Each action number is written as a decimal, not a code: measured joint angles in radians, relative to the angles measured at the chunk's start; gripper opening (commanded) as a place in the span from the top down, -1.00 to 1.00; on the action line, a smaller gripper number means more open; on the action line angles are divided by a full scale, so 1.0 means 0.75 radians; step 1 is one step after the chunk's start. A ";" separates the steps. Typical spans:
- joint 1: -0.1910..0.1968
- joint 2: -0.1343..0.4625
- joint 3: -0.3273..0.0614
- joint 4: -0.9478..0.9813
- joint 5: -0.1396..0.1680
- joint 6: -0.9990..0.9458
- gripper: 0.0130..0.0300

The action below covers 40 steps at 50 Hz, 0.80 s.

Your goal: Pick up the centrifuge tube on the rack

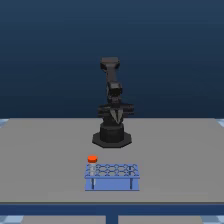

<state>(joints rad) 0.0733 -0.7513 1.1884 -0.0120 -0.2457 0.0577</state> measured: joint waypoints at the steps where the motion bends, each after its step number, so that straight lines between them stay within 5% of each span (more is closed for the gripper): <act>1: 0.000 0.000 0.000 0.000 0.000 0.000 -1.00; 40: -0.010 0.010 -0.005 -0.046 -0.001 0.038 -1.00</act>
<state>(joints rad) 0.0656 -0.7435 1.1849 -0.0465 -0.2464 0.0860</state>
